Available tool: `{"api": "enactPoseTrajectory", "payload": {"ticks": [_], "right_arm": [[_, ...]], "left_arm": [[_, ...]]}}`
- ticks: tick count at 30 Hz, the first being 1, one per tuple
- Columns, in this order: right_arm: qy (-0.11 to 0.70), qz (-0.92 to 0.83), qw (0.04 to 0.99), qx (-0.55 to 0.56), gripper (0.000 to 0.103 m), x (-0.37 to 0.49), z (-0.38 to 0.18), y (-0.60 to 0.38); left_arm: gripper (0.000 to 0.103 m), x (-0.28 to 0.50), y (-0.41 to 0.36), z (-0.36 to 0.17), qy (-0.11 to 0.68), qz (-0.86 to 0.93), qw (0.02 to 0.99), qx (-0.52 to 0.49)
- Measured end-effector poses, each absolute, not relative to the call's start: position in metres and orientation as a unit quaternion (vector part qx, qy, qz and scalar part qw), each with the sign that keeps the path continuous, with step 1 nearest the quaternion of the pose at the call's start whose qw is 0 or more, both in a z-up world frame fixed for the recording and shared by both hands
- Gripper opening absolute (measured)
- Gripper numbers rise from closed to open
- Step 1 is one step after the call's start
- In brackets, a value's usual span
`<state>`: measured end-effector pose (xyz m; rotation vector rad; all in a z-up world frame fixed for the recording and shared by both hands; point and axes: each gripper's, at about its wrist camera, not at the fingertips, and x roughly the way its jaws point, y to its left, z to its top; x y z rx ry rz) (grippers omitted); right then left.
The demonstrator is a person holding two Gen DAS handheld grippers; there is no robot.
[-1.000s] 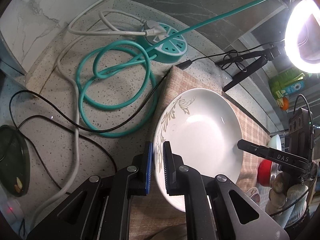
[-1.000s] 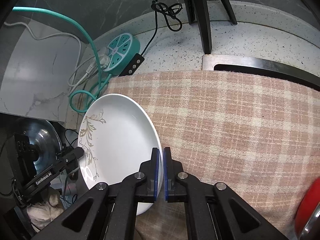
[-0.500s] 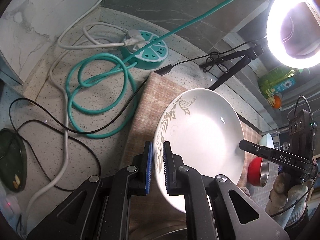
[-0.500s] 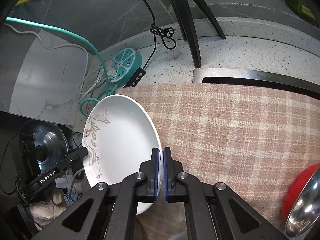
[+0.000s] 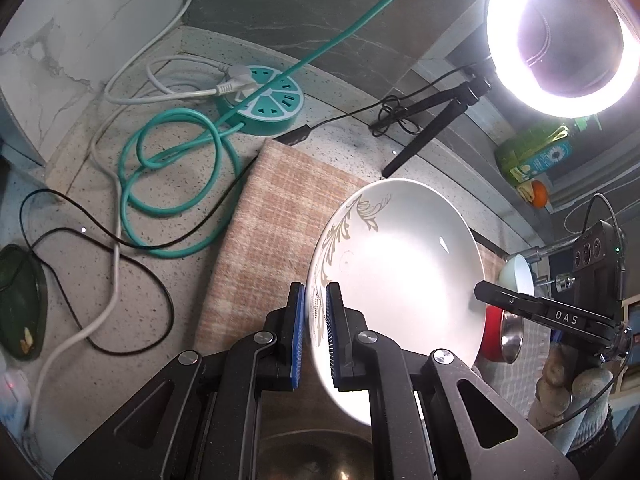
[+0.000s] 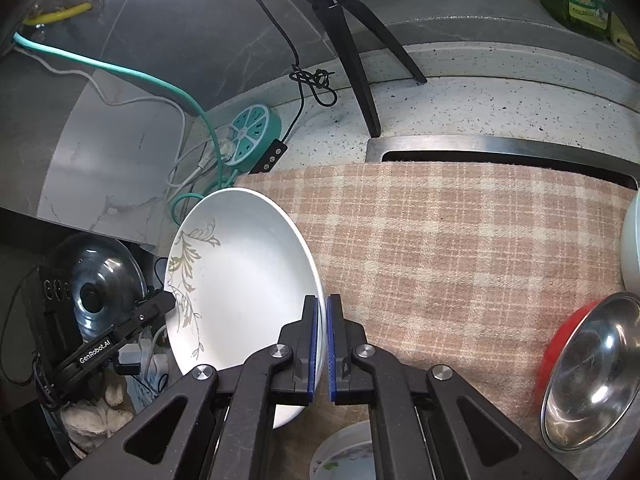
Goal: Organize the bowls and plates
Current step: 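Lift the leaf-pattern plate off the cloth and tilt it upright with both grippers, then carry the held leaf-pattern plate toward the stacked rose plates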
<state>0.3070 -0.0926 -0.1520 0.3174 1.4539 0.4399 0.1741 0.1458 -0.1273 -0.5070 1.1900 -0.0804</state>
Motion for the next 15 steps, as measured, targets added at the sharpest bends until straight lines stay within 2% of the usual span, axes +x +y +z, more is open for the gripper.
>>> {"api": "enactPoseTrajectory", "payload": {"ticks": [15], "right_arm": [[0.653, 0.203, 0.716, 0.139, 0.004, 0.268, -0.132, -0.138]], "left_arm": [[0.009, 0.145, 0.105, -0.116, 0.553, -0.045, 0.799, -0.231]]}}
